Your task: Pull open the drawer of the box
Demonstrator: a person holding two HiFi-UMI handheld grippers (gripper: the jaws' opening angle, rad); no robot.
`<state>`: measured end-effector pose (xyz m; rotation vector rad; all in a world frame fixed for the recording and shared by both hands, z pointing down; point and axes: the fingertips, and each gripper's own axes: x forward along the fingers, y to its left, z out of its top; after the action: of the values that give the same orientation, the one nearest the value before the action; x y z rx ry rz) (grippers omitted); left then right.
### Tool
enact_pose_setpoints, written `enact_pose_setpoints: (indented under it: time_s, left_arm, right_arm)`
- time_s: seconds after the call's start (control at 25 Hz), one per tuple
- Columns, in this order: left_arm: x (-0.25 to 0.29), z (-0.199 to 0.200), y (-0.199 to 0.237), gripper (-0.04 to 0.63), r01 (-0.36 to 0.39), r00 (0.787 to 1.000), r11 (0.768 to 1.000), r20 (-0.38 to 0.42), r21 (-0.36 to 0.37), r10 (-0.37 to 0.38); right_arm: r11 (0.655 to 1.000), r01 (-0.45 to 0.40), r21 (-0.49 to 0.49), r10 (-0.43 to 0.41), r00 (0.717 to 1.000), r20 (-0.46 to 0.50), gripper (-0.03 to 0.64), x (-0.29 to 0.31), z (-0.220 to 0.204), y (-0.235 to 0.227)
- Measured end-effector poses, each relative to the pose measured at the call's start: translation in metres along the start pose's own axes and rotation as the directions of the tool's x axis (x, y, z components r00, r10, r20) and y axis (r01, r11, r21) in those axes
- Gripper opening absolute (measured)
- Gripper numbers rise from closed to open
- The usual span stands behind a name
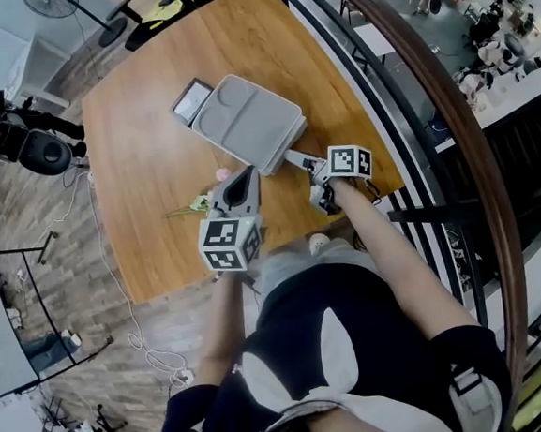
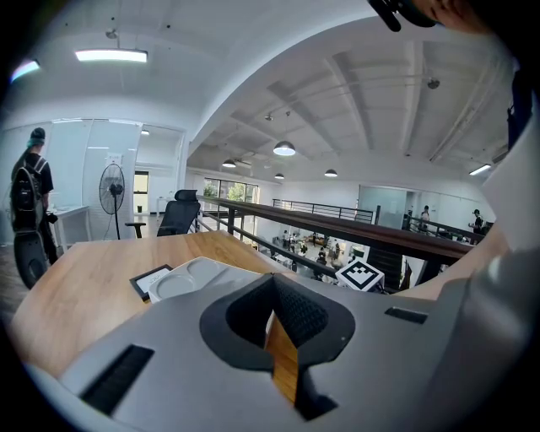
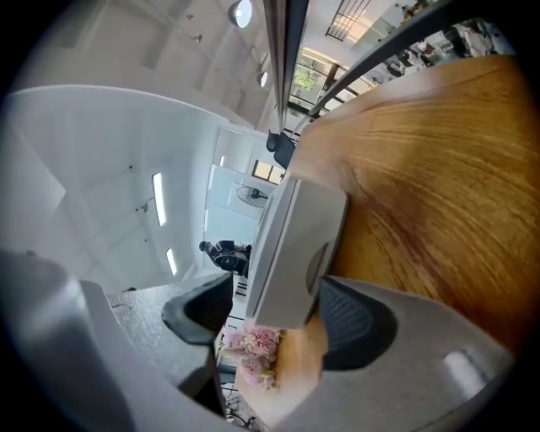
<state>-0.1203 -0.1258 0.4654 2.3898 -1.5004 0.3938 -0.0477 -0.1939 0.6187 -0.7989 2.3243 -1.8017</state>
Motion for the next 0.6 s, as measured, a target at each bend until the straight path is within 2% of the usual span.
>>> enact_pose_setpoints:
  time_s: [0.48,0.6]
  left_arm:
    - [0.001,-0.007,0.016,0.017,-0.028,1.0,1.0,-0.012,-0.006,0.028]
    - [0.003,-0.009,0.018,0.017,-0.032,0.999,0.999,-0.006,-0.008,0.032]
  right_arm:
    - [0.994,-0.032,0.102,0.03,0.999,0.014,0.31,0.015,0.0,-0.018]
    - [0.992,-0.041,0.115,0.038,0.999,0.027,0.252,0.016,0.0,-0.023]
